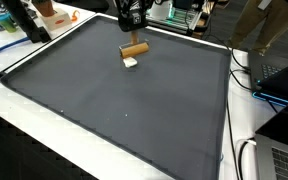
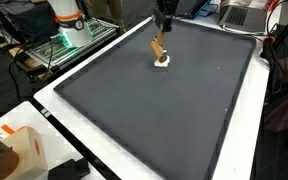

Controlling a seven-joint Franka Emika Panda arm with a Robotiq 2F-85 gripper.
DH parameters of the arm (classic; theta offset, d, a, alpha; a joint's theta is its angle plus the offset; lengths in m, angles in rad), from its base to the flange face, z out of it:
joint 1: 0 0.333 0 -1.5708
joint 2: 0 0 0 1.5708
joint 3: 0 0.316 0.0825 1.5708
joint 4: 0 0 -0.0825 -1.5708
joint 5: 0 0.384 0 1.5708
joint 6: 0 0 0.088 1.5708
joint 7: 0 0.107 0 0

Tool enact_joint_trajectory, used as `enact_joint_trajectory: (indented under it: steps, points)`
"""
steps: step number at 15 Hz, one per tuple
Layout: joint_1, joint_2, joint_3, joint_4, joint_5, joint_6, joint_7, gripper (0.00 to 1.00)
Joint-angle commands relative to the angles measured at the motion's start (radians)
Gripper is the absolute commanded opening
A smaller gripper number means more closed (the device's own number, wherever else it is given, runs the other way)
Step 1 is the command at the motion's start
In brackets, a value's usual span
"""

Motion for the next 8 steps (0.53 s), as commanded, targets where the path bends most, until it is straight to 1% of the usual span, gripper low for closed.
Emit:
enact_joint_trajectory:
  steps: [1, 6, 8]
  points:
    - [0.001, 0.032, 0.0, 0.009, -0.007, 0.029, 0.016, 0.23]
    - [-0.002, 0.086, 0.001, 0.019, -0.023, 0.062, 0.031, 0.23]
    - [-0.003, 0.094, 0.003, 0.018, 0.001, 0.079, 0.01, 0.23]
